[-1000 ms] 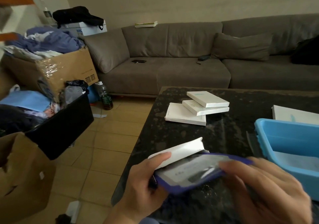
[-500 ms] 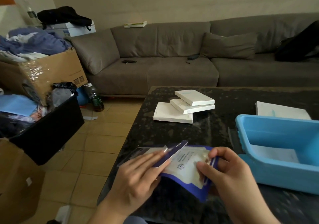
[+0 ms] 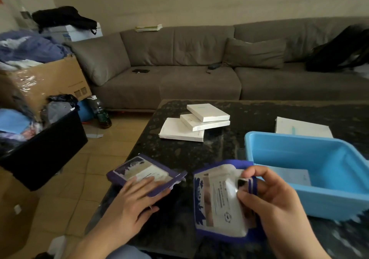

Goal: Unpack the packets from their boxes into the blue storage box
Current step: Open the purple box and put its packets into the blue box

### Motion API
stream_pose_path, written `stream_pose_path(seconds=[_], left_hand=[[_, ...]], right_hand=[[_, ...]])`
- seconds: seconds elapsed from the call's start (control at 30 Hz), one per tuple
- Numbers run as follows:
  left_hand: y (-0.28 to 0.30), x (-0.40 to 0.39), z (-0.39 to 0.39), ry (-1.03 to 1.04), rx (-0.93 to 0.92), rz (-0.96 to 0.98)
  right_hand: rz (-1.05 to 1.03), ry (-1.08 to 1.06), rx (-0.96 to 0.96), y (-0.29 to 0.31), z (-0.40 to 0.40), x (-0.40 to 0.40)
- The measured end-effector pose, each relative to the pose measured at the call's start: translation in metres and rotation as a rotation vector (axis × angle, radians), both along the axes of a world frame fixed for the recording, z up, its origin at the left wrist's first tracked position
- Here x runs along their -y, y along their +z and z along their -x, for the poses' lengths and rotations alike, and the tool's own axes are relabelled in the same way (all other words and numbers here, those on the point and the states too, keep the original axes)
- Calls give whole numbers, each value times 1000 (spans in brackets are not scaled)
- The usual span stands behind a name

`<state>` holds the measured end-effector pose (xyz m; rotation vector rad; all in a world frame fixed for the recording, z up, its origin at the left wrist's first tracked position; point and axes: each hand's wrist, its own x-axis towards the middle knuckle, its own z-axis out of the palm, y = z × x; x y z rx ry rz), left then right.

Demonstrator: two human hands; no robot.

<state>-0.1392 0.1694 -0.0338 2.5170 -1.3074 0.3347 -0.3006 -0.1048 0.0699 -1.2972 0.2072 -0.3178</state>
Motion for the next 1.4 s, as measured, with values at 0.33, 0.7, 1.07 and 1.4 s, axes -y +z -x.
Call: stream_pose_path(seconds=[0.33, 0.7, 1.07, 1.4], left_hand=[[49, 48, 32, 8, -429, 429], [105, 155, 56, -229, -1349, 857], [160, 290, 45, -81, -1246, 1049], [161, 232, -1, -125, -1012, 968]], right_hand=[[-57, 293, 32, -1, 1, 42], [186, -56, 49, 44, 12, 73], [606, -156, -178, 36, 31, 164], [430, 34, -126, 36, 27, 114]])
